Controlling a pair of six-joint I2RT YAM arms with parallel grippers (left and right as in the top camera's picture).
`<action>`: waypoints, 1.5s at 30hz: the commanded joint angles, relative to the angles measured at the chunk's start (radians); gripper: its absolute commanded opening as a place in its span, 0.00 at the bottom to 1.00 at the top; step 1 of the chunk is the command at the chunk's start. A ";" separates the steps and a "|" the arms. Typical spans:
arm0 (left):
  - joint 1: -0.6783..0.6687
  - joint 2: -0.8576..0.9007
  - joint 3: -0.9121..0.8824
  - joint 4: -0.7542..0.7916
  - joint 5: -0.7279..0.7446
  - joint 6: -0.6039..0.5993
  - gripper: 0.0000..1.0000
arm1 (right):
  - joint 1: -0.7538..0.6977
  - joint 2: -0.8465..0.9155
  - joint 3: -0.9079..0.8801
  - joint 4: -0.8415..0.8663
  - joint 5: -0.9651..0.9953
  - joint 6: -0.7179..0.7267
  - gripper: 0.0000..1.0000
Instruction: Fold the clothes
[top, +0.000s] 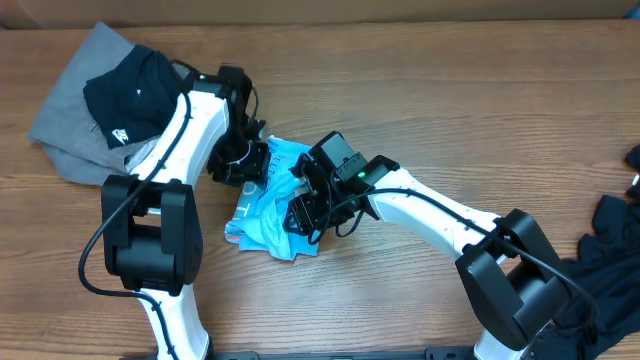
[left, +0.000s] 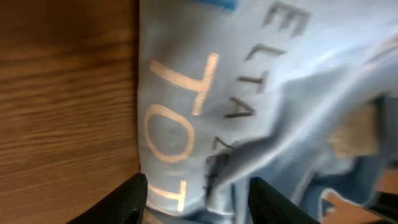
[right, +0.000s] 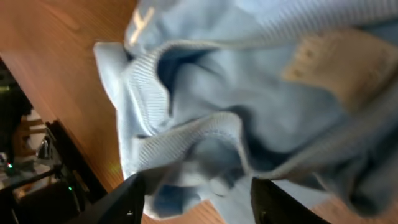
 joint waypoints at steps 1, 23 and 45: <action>0.008 -0.009 -0.061 0.033 0.037 0.016 0.54 | -0.002 -0.004 -0.007 0.028 0.060 0.010 0.59; 0.008 -0.008 -0.248 0.204 0.110 -0.019 0.52 | 0.061 0.005 -0.038 0.042 0.030 0.048 0.56; 0.008 -0.008 -0.248 0.209 0.160 -0.014 0.54 | -0.085 0.005 0.021 -0.217 0.169 0.142 0.04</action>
